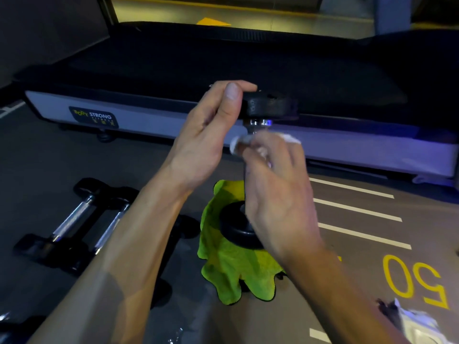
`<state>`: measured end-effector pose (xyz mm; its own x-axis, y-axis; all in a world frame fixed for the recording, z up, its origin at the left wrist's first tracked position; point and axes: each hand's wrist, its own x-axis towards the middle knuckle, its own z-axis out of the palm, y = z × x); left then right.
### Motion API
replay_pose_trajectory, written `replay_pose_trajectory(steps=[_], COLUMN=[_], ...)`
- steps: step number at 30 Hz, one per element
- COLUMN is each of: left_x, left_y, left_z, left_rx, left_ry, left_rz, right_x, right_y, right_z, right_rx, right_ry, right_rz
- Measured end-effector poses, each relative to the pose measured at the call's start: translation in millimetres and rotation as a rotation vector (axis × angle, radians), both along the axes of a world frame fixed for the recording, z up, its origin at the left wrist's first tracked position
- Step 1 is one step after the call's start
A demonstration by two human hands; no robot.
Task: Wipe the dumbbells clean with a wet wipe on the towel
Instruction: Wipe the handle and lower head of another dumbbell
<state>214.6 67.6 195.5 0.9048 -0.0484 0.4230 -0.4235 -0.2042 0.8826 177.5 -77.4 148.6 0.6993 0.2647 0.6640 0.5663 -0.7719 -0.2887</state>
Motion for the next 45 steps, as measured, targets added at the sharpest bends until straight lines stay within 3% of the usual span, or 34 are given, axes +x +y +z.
replay_pose_trajectory(steps=[6,12,18,20,23,26,29,37,42,45], left_x=[-1.6,-2.8,-3.9,-3.5,-2.5,-0.2,1.6,-1.3,-0.9,-1.1], left_y=[-3.8,-1.1,-4.3,-3.7,-3.4,-4.2,-5.2,-3.9,-6.6,-8.0], left_z=[-1.1,1.5,2.2,2.7,1.4,-1.0,-1.2,-1.4,3.2,3.3], left_rx=[0.000,0.034,0.031,0.024,0.028,0.005,0.000,0.002,0.017,0.023], left_ry=[-0.018,0.019,0.009,0.010,0.012,0.002,0.007,0.011,0.036,0.030], left_rz=[0.004,0.015,0.032,0.028,0.043,0.046,0.051,0.045,0.057,0.058], right_x=[-19.8,-13.1,-6.0,-1.2,-4.6,-4.1,-1.4,1.5,-1.9,-0.3], right_y=[0.9,6.8,0.2,-1.3,-7.5,-13.4,-10.1,-3.3,8.3,5.2], right_z=[-6.2,8.2,10.3,7.3,-4.1,-4.9,-4.1,4.7,5.7,4.1], right_rx=[-0.099,-0.145,-0.093,-0.013,0.305,0.578,0.645,0.322,0.066,0.101], right_ry=[0.077,0.076,0.041,0.053,0.109,0.183,0.216,0.044,0.081,0.077], right_rz=[0.015,-0.107,-0.083,-0.037,0.108,0.109,0.095,0.083,-0.034,-0.028])
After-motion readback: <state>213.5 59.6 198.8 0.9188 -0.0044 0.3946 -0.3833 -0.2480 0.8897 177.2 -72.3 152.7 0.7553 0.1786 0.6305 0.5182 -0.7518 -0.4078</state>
